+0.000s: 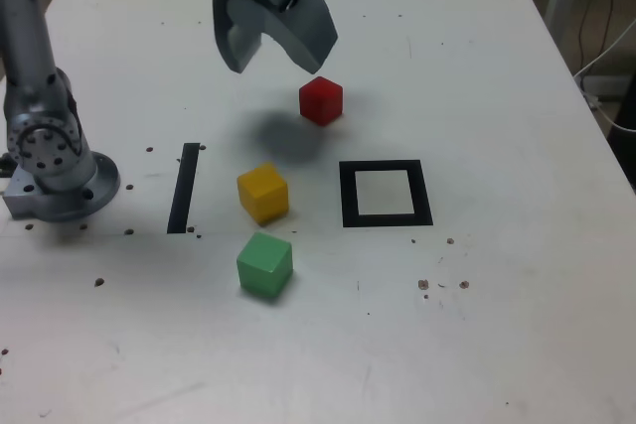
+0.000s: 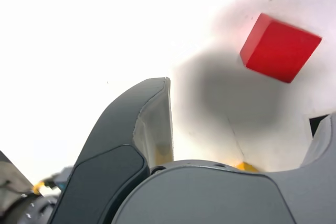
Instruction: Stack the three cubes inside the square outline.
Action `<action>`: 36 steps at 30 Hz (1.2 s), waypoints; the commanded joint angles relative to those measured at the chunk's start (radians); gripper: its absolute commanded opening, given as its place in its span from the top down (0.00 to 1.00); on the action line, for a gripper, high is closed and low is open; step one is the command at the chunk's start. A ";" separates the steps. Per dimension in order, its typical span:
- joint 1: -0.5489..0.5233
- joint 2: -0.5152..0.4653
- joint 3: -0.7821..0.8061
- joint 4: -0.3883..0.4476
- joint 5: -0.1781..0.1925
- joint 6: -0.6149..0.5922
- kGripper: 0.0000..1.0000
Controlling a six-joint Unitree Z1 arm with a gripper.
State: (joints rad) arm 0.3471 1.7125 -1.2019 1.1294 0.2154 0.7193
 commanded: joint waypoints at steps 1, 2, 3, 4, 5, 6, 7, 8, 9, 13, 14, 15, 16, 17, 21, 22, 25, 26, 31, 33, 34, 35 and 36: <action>0.001 0.018 -0.003 -0.018 0.003 0.032 0.04; 0.001 0.026 0.001 -0.029 0.003 0.051 0.03; 0.001 0.034 0.005 -0.039 0.003 0.065 0.03; 0.001 0.042 0.008 -0.049 0.003 0.077 0.03; 0.001 0.051 0.011 -0.059 0.003 0.089 0.03; 0.001 0.059 0.014 -0.070 0.002 0.098 0.03; 0.001 0.068 0.017 -0.080 0.002 0.106 0.03; 0.001 0.076 0.018 -0.088 0.002 0.113 0.03; 0.001 0.083 0.019 -0.095 0.003 0.119 0.03; -0.002 0.102 0.019 -0.110 0.006 0.131 0.03; -0.004 0.104 0.018 -0.111 0.006 0.132 0.03; -0.006 0.106 0.017 -0.113 0.007 0.133 0.03; -0.008 0.108 0.016 -0.114 0.007 0.133 0.04; -0.010 0.110 0.014 -0.115 0.007 0.134 0.04; -0.020 0.124 0.016 -0.120 0.007 0.134 0.08; -0.023 0.127 0.018 -0.123 0.007 0.134 0.08; -0.032 0.133 0.029 -0.142 0.006 0.134 0.10; -0.034 0.135 0.033 -0.150 0.006 0.134 0.11; -0.036 0.146 0.030 -0.169 0.013 0.135 0.14; -0.036 0.159 0.024 -0.171 0.019 0.136 0.15; -0.036 0.167 0.022 -0.173 0.022 0.137 0.15; -0.036 0.174 0.020 -0.174 0.025 0.137 0.16; -0.036 0.181 0.018 -0.175 0.027 0.137 0.16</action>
State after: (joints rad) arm 0.3134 1.8821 -1.1783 0.9577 0.2384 0.8540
